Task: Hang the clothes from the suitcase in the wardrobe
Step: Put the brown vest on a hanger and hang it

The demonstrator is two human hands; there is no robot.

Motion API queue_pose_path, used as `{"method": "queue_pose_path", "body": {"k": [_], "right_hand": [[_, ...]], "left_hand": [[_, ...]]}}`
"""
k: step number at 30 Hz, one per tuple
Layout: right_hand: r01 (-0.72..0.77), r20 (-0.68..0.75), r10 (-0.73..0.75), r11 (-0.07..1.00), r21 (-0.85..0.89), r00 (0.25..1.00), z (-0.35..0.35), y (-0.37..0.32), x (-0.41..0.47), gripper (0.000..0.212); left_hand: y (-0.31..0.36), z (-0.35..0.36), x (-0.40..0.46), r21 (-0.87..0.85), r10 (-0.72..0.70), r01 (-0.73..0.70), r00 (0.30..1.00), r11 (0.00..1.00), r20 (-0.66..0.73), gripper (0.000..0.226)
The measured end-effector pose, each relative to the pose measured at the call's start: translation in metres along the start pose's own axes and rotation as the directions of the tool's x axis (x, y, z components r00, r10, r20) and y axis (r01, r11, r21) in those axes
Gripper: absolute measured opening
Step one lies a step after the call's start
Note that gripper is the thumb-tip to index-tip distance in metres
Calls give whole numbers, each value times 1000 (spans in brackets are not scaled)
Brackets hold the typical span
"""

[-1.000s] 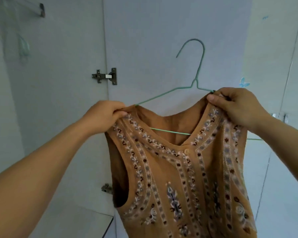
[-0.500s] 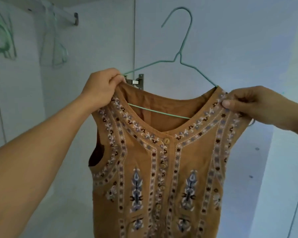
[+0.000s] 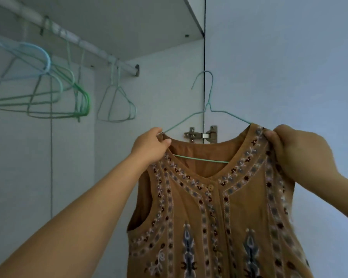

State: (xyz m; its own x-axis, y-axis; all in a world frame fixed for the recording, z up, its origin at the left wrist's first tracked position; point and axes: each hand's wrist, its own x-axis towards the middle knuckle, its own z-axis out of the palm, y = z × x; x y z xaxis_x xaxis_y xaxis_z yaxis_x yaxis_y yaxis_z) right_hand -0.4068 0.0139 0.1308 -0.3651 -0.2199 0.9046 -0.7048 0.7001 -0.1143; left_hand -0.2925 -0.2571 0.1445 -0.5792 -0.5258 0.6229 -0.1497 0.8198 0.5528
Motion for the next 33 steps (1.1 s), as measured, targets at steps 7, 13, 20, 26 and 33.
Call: {"method": "queue_pose_path", "body": {"k": [7, 13, 20, 26, 33], "right_hand": [[-30, 5, 30, 1000, 8, 1000, 50, -65, 56, 43], [56, -3, -56, 997, 61, 998, 89, -135, 111, 27], [54, -33, -51, 996, 76, 998, 107, -191, 151, 26], [5, 90, -17, 991, 135, 996, 118, -223, 163, 27], [-41, 247, 22, 997, 72, 969, 145, -226, 154, 24]], "left_hand": [[-16, -8, 35, 19, -104, 104, 994, 994, -29, 57], [-23, -12, 42, 16, -77, 79, 994, 997, -83, 54], [-30, -28, 46, -1, -56, 56, 991, 998, -125, 53], [-38, -30, 40, 43, -30, 33, 996, 999, -83, 53], [-51, -28, 33, 105, -12, 19, 998, 994, -63, 41]]}}
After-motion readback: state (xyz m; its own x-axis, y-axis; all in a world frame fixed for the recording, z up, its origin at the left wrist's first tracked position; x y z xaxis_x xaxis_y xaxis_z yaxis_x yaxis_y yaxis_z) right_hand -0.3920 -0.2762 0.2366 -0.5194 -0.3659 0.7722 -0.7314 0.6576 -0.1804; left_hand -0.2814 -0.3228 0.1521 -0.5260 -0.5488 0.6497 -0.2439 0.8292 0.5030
